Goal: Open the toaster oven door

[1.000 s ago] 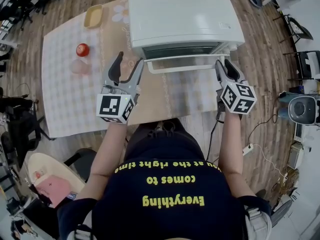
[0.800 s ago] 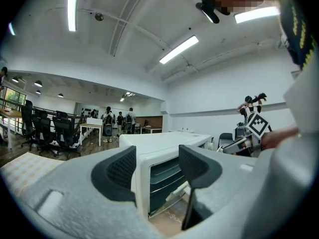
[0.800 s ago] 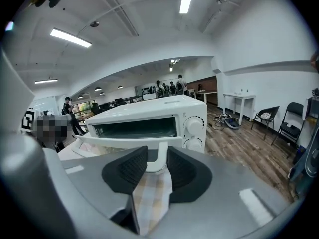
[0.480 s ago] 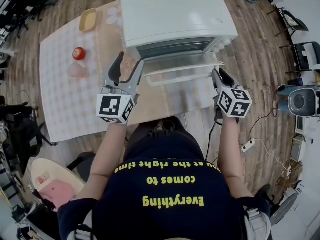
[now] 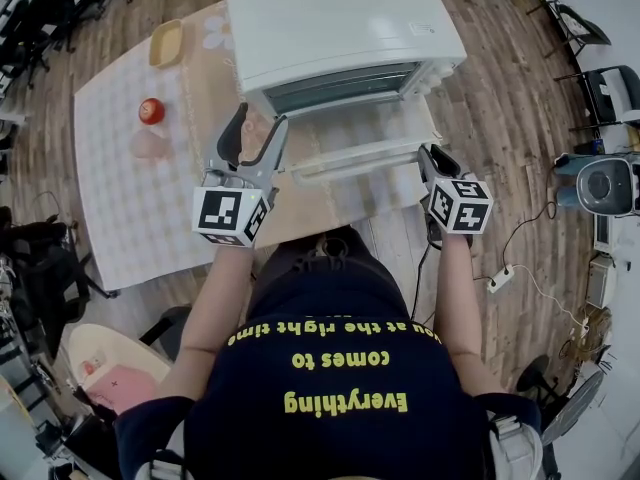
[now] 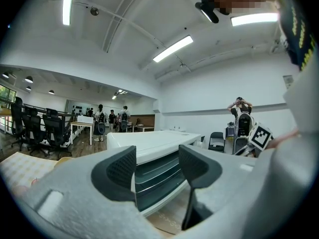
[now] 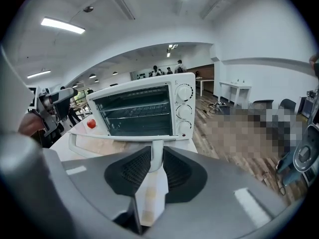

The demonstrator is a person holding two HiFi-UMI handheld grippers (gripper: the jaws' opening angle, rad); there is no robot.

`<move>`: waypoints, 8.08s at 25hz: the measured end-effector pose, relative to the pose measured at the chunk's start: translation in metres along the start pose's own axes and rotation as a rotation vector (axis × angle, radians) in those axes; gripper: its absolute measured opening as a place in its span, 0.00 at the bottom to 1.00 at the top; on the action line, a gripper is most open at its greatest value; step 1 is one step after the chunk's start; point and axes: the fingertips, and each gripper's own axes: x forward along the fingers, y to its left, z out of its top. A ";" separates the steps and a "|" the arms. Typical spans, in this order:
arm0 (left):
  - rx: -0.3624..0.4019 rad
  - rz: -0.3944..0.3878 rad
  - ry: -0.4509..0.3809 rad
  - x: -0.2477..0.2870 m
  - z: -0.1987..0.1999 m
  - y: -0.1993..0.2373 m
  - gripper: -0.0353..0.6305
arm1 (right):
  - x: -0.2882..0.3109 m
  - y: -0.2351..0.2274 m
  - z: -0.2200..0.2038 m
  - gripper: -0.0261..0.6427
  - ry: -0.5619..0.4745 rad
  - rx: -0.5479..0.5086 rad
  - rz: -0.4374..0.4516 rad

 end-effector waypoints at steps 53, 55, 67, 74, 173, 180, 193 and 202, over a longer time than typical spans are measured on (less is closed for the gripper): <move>0.004 -0.145 0.045 0.028 -0.016 -0.029 0.45 | 0.055 -0.020 -0.147 0.17 0.004 -0.003 -0.045; 0.005 -0.148 0.045 0.030 -0.017 -0.030 0.45 | 0.055 -0.020 -0.147 0.17 0.001 -0.002 -0.042; 0.007 -0.145 0.039 0.032 -0.015 -0.030 0.45 | 0.054 -0.020 -0.148 0.18 0.000 0.009 -0.042; 0.000 -0.141 0.043 0.032 -0.017 -0.026 0.45 | 0.054 -0.020 -0.149 0.18 -0.003 0.041 -0.033; -0.017 -0.159 0.025 0.041 -0.015 -0.028 0.45 | -0.047 -0.052 0.010 0.17 -0.304 -0.074 -0.161; 0.000 -0.162 -0.003 0.037 -0.007 -0.028 0.35 | -0.067 -0.006 0.081 0.06 -0.416 -0.110 -0.062; 0.037 -0.118 -0.049 0.027 0.011 -0.024 0.11 | -0.070 0.063 0.131 0.06 -0.491 -0.159 0.051; 0.047 -0.132 -0.050 0.023 0.010 -0.028 0.05 | -0.077 0.078 0.138 0.06 -0.530 -0.183 0.091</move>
